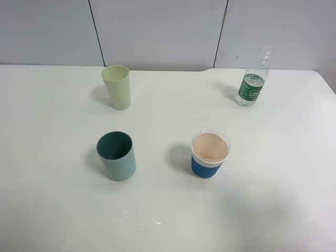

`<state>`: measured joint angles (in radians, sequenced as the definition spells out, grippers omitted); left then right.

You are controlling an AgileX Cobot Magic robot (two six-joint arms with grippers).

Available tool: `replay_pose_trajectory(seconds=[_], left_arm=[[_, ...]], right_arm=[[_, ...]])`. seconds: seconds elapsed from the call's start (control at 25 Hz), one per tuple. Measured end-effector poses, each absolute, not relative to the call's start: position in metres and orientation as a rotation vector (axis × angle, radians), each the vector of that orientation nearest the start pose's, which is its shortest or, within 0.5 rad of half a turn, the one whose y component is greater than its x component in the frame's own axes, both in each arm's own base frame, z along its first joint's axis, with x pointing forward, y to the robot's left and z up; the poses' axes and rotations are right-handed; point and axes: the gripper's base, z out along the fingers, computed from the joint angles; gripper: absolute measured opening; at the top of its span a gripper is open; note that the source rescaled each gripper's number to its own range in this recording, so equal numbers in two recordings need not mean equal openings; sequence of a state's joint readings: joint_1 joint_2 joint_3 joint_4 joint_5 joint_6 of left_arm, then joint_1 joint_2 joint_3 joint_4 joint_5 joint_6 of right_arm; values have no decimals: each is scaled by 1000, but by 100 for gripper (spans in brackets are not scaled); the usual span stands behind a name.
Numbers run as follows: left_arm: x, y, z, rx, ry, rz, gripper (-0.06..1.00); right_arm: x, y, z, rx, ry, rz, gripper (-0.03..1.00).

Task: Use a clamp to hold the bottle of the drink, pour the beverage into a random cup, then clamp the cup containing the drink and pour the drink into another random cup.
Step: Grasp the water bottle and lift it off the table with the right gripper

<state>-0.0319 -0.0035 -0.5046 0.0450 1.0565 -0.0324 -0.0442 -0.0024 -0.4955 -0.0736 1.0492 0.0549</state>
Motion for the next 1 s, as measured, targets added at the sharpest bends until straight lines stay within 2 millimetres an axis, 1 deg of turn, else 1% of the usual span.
replay_pose_trajectory(seconds=[1.0], left_arm=[[-6, 4, 279, -3, 2031, 13, 100]], right_arm=[[-5, -6, 277, 104, 2031, -81, 92]])
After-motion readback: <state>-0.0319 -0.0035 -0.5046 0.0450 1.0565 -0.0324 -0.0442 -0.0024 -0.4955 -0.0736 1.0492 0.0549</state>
